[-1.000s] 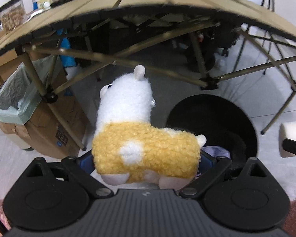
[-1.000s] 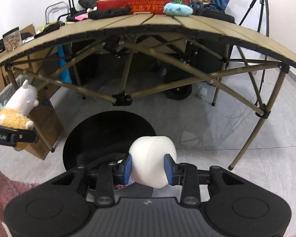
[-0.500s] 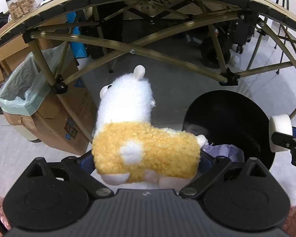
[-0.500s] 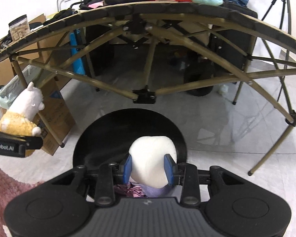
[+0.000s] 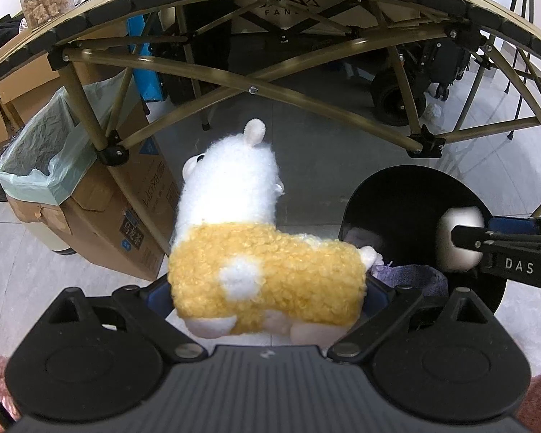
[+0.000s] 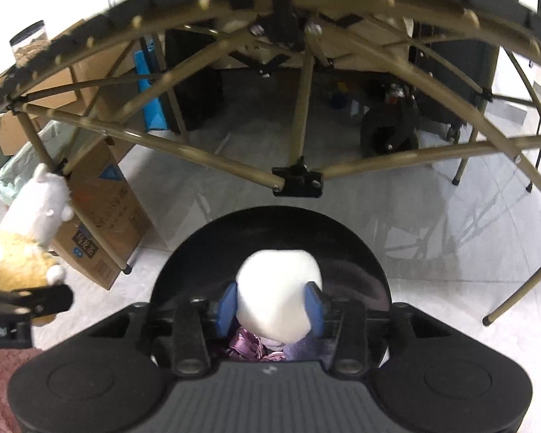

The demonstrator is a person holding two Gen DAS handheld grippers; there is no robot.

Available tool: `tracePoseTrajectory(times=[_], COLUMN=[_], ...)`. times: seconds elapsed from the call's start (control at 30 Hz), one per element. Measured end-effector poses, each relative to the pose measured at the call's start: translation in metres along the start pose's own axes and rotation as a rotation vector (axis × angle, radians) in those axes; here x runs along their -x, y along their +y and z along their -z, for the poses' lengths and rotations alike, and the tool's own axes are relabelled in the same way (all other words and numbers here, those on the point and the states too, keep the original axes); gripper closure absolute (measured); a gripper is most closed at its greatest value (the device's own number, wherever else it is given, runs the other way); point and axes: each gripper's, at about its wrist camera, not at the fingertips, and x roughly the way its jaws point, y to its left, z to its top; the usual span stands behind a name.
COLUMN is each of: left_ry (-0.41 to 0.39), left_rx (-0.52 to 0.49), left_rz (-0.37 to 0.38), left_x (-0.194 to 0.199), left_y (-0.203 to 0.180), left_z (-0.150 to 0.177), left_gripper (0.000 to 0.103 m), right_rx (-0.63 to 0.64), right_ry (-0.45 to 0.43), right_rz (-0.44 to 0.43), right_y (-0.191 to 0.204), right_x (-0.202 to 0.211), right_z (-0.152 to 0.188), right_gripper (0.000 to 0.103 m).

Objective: Collect trash
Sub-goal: 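Open the right gripper to drop the foam cylinder into the bin, then move the left gripper with the alpaca over the bin opening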

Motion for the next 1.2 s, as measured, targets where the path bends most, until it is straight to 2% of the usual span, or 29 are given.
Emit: tracePoseTrajectory(times=[0.03,0.07,0.1,0.2,0.83,1.2], left_ry=[0.001,0.002,0.003,0.004,0.002,0.0], left_rx=[0.0,0.0,-0.001,-0.006,-0.036,-0.101], left_rz=[0.001,0.002,0.003,0.004,0.008,0.028], left_x=[0.0,0.0,0.0,-0.001,-0.003,-0.006], left_y=[0.0,0.0,-0.001,-0.002,-0.009,-0.04], left_z=[0.0,0.0,0.0,0.0,0.0,-0.004], left_gripper=[0.005,0.005,0.005,0.005,0.005,0.005], right_rx=[-0.005,-0.008,-0.01,-0.022,0.014,-0.017], right_ry=[0.008,0.016,0.018,0.025,0.021,-0.007], right_rz=[0.012,0.024,0.032,0.052,0.117,0.169], right_y=[-0.002,-0.003,-0.004,-0.007,-0.016,-0.038], right_x=[-0.002,-0.003,-0.004,-0.006,0.0,0.019], right_z=[0.001,0.002,0.002,0.004,0.007,0.002], right_gripper=[0.028,0.01,0.005,0.0,0.0,0.0])
